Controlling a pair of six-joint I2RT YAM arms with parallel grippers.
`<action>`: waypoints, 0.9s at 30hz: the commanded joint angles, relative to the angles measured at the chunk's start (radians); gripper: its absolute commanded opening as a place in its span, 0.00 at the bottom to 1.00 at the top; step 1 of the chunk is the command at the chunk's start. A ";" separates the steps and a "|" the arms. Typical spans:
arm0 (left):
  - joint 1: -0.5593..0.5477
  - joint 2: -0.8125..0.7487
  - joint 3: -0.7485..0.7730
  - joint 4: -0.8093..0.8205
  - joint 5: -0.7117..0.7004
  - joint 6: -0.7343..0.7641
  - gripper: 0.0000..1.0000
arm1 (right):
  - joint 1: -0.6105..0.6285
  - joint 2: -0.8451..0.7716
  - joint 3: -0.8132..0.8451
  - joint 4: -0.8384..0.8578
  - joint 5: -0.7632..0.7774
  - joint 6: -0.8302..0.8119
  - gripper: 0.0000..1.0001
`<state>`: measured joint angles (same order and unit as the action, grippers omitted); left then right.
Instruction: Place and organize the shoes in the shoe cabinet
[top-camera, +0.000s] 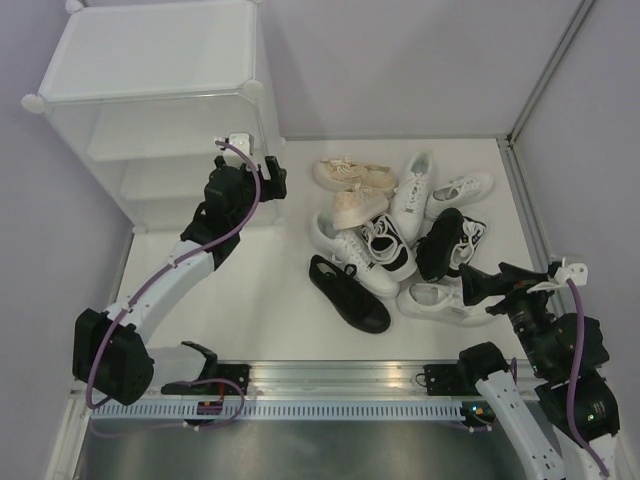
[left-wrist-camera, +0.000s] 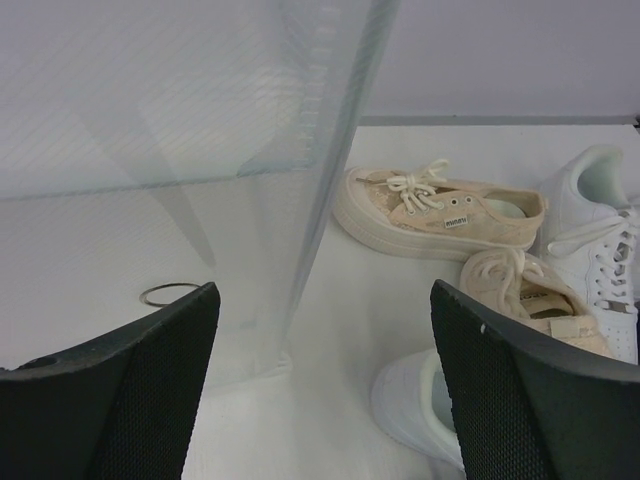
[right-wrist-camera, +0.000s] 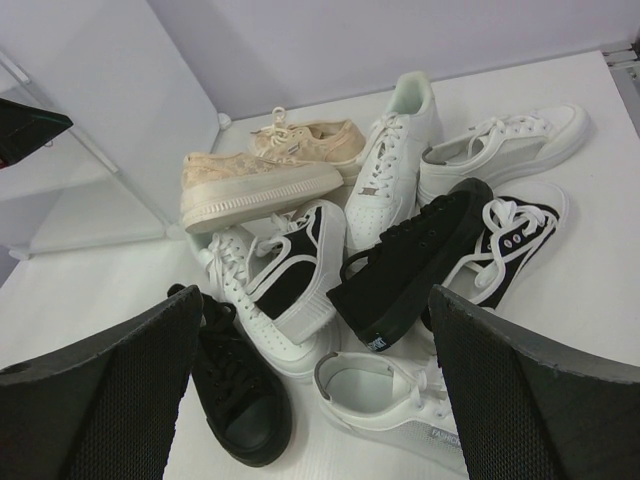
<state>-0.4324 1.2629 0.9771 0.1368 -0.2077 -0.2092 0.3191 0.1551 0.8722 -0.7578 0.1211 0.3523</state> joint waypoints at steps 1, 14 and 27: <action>-0.002 -0.033 -0.020 0.081 -0.016 0.040 0.90 | 0.005 -0.015 0.002 0.011 0.003 -0.003 0.98; -0.002 -0.007 -0.126 0.228 -0.117 0.068 0.92 | 0.005 -0.035 0.011 0.003 0.011 0.001 0.98; -0.002 -0.014 -0.175 0.385 -0.108 0.106 0.95 | 0.006 -0.046 0.001 0.006 0.008 -0.001 0.98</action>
<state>-0.4324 1.2560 0.8101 0.4255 -0.3145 -0.1497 0.3191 0.1184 0.8722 -0.7639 0.1215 0.3523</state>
